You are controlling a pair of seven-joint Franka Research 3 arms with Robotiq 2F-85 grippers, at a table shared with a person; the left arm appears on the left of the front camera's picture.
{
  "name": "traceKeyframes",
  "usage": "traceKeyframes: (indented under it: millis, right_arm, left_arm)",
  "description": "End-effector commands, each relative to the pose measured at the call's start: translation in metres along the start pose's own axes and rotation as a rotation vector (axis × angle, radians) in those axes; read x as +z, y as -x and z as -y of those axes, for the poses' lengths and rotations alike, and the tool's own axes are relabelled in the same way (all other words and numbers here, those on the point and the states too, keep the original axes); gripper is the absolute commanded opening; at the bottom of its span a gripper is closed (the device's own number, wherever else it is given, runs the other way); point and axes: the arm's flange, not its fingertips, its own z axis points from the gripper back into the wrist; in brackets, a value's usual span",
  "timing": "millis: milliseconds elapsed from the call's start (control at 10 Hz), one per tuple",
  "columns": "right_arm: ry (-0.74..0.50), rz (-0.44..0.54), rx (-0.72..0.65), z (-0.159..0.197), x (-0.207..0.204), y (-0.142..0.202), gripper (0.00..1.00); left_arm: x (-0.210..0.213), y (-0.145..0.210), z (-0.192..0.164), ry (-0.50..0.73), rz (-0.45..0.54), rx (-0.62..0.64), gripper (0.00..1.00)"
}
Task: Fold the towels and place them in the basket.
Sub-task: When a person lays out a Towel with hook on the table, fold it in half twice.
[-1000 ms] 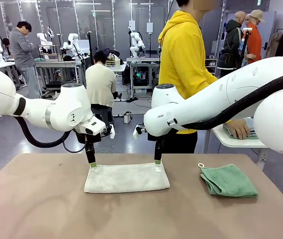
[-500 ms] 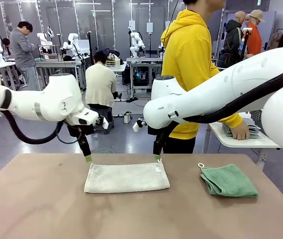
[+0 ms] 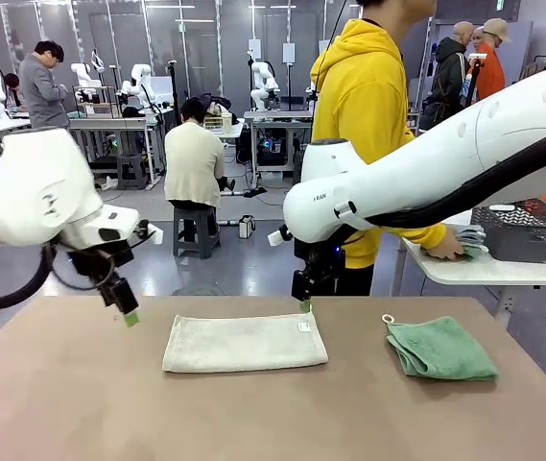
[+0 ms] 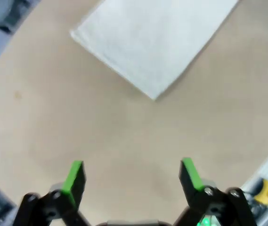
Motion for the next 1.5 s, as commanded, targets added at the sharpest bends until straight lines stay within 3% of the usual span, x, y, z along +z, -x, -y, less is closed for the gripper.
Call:
traceKeyframes:
  millis: [0,200,500,600,1200,1400]
  right_arm:
    - [-0.004,0.057,-0.16,-0.006,-0.012,0.011,1.0]
    - [-0.027,0.054,-0.265,-0.006,-0.021,0.01,1.0]
    - [-0.09,0.033,-0.399,-0.003,-0.027,0.008,1.0]
    - [-0.057,0.03,-0.298,0.0,-0.024,0.008,1.0]
    - [-0.071,0.029,-0.318,-0.003,-0.025,0.006,1.0]
    - [-0.098,0.019,-0.371,0.005,-0.04,0.007,1.0]
  left_arm:
    - [0.014,0.036,0.039,-0.085,0.061,0.071,1.0]
    - [0.022,0.065,0.059,-0.108,0.055,0.087,1.0]
    - [0.024,0.078,0.062,-0.098,0.09,0.117,1.0]
    - [0.025,0.075,0.061,-0.108,0.098,0.107,1.0]
    - [0.03,0.075,0.06,-0.068,0.082,0.088,1.0]
    - [0.032,0.095,0.053,-0.011,0.195,0.053,1.0]
